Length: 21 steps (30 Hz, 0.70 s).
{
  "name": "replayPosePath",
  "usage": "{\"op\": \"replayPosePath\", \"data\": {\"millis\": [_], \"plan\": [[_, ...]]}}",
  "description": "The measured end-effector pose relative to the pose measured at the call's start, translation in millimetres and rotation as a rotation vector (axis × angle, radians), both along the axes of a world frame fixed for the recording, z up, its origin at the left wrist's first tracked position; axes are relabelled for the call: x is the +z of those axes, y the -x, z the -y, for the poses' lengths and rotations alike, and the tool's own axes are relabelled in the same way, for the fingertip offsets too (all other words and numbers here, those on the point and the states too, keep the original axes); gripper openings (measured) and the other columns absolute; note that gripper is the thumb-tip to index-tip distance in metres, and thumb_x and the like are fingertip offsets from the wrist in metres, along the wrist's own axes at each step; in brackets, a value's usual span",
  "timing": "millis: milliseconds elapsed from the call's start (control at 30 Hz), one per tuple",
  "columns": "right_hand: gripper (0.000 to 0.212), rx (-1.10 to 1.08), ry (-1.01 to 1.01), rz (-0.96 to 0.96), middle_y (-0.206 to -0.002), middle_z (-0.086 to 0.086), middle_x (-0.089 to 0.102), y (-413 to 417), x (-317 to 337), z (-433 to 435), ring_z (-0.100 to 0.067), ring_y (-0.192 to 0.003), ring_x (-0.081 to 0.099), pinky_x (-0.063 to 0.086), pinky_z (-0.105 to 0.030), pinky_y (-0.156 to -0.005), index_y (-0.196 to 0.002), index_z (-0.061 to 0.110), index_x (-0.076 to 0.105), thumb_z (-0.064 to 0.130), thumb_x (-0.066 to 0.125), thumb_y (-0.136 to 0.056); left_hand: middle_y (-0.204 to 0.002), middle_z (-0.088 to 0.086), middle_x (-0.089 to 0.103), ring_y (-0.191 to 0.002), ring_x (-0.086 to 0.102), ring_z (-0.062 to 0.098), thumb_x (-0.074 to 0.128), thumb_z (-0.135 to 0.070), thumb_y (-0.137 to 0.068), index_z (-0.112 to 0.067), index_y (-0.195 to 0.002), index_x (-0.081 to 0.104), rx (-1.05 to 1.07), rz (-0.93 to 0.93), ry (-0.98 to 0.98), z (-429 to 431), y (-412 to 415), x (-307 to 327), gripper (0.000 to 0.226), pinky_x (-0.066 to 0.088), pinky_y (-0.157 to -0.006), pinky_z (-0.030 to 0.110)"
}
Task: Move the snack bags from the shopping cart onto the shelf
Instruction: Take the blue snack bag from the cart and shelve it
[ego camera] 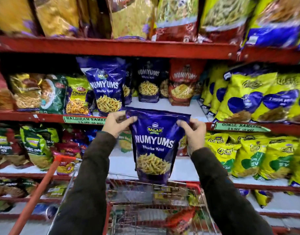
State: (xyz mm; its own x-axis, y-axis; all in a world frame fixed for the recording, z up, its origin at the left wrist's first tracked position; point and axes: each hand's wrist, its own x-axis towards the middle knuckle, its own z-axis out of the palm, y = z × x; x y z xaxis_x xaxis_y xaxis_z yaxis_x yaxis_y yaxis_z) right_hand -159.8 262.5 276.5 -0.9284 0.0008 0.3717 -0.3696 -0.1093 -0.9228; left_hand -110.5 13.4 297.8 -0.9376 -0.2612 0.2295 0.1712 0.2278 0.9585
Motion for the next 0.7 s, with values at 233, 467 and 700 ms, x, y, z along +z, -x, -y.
{"op": "replayPosePath", "data": {"millis": [233, 467, 700], "plan": [[0.019, 0.082, 0.057, -0.042, -0.045, 0.011, 0.055, 65.5, 96.4, -1.6, -0.004, -0.039, 0.043, 0.034, -0.017, -0.040, -0.068, 0.016, 0.061, 0.021, 0.066, -0.085, -0.049, -0.015, 0.067, -0.049, 0.061, -0.003, 0.064, -0.016, -0.088, -0.018, -0.069, 0.056, 0.027, -0.134, -0.217, -22.8, 71.9, 79.4, 0.021, 0.054, -0.053, 0.019], [0.013, 0.112, -0.013, -0.001, -0.067, 0.005, 0.067, 144.7, 120.2, 18.2, -0.008, -0.057, 0.054, 0.038, -0.019, -0.046, -0.084, 0.015, 0.067, 0.028, 0.068, -0.084, -0.064, -0.007, 0.073, -0.061, 0.065, 0.010, 0.068, -0.027, -0.084, -0.018, -0.077, 0.066, 0.119, -0.054, -0.516, -21.0, 146.4, 102.3, 0.012, 0.048, -0.043, 0.014], [0.018, 0.084, 0.048, 0.136, -0.088, -0.004, 0.063, 215.2, 128.3, 49.4, -0.010, -0.072, 0.056, 0.051, -0.020, -0.047, -0.099, 0.010, 0.066, 0.020, 0.067, -0.084, -0.124, 0.012, 0.064, -0.105, 0.057, 0.020, 0.060, -0.025, -0.089, -0.007, -0.123, 0.058, 0.286, -0.091, -0.453, -9.1, 210.0, 105.8, 0.038, 0.043, -0.107, 0.046]]}}
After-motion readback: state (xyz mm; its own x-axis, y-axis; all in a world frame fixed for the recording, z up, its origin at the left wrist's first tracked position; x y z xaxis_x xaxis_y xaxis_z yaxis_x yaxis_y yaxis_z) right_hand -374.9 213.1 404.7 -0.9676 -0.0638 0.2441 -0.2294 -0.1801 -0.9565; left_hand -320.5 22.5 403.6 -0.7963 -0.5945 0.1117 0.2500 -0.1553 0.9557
